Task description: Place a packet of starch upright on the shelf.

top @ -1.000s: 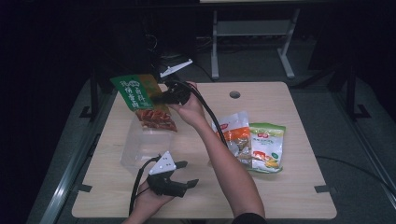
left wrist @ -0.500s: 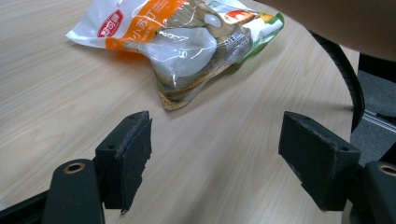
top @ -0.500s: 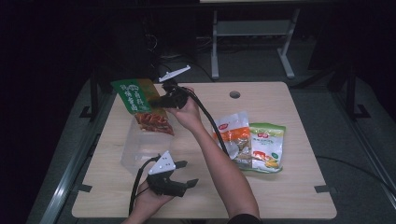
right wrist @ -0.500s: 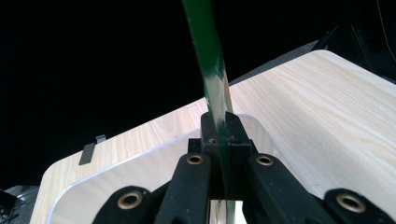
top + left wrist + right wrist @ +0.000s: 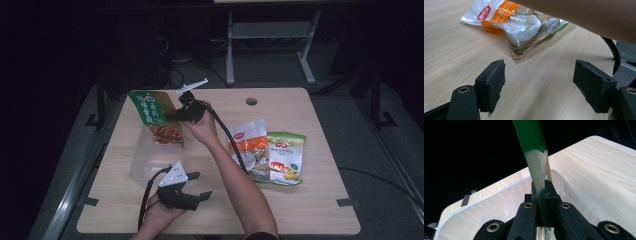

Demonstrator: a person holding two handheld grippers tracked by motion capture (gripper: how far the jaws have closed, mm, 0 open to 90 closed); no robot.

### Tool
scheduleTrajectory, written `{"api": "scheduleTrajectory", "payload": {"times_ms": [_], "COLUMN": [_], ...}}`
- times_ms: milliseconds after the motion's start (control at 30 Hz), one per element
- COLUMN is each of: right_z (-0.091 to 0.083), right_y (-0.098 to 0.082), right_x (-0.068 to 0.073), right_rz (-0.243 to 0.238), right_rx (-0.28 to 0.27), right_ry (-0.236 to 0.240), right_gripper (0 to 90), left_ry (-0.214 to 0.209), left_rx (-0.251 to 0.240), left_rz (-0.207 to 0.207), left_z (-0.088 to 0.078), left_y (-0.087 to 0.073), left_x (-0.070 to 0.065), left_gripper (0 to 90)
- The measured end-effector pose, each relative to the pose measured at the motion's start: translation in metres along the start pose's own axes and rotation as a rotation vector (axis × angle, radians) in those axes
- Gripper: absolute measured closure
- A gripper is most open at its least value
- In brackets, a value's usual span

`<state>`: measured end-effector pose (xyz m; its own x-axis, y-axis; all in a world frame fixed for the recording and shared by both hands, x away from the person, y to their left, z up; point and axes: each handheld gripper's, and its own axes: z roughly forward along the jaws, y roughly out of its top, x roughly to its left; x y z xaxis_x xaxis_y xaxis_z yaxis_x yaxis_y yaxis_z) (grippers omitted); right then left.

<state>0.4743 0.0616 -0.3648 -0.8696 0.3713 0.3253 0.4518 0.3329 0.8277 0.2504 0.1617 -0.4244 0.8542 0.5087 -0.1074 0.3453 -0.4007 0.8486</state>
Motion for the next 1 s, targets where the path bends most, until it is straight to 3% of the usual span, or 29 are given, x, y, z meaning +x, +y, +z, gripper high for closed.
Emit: {"api": "scheduleTrajectory", "payload": {"times_ms": [367,633,700,1000], "right_z": [-0.008,-0.015,-0.02,-0.042], "right_y": [-0.007,-0.006,-0.007,-0.012], "right_x": [-0.008,-0.01,-0.01,-0.008], "right_rz": [0.018,0.03,0.028,0.025], "right_rx": [0.022,0.065,0.072,0.095], "right_ry": [-0.036,-0.066,-0.086,-0.098], "right_gripper": [88.5,65.9,63.2,56.6], "left_ry": [-0.001,-0.001,0.001,-0.001], "left_rx": [0.008,0.011,0.012,0.016], "left_rz": [0.006,0.009,0.01,0.013], "left_z": [0.003,0.004,0.004,0.006], "left_y": [0.0,0.0,0.0,0.0], "left_x": [0.0,-0.001,-0.001,-0.001], "left_gripper": [25.2,25.2,25.2,25.2]}}
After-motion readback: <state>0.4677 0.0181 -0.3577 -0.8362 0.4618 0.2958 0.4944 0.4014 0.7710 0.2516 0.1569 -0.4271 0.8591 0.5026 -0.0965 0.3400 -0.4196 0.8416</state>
